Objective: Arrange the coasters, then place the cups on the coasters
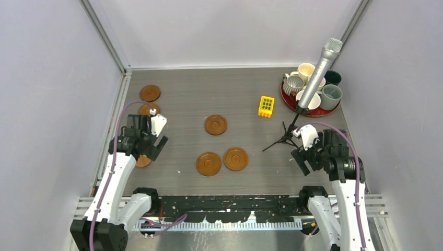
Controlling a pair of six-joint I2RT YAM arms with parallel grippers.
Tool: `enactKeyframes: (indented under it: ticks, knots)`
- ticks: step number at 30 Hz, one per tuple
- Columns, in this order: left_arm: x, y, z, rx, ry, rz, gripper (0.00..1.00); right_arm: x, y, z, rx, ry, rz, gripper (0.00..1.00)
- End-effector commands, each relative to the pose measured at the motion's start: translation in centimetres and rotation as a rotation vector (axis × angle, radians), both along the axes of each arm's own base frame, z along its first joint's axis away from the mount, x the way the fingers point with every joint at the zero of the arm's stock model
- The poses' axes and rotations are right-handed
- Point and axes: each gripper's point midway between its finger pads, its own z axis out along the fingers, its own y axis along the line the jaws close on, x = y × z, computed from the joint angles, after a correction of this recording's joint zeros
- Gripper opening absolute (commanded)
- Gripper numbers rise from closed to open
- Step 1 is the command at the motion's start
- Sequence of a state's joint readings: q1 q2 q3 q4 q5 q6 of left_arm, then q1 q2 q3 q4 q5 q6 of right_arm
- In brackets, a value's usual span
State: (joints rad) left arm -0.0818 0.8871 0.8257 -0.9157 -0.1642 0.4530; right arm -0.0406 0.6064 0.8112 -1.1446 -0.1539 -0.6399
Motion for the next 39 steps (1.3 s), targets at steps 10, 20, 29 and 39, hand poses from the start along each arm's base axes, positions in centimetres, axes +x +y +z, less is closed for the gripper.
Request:
enactKeyframes:
  ticks: [10,20,29,39]
  knots:
    - [3.1,-0.3,2.4,-0.037,-0.088,0.05,1.0,-0.4,1.5,-2.1,-0.05,0.097,0.172,0.87]
    - [3.3,-0.4,2.9,-0.063,-0.042,0.114,1.0,2.6,7.8,-3.2,-0.115,0.091,0.311,0.88]
    - [5.1,-1.1,3.5,-0.181,0.074,0.17,1.0,4.9,15.2,-2.3,-0.069,0.047,0.431,0.88]
    - [12.4,2.3,5.4,-0.187,0.048,0.368,1.0,6.2,21.3,-2.1,0.019,0.149,0.517,0.89]
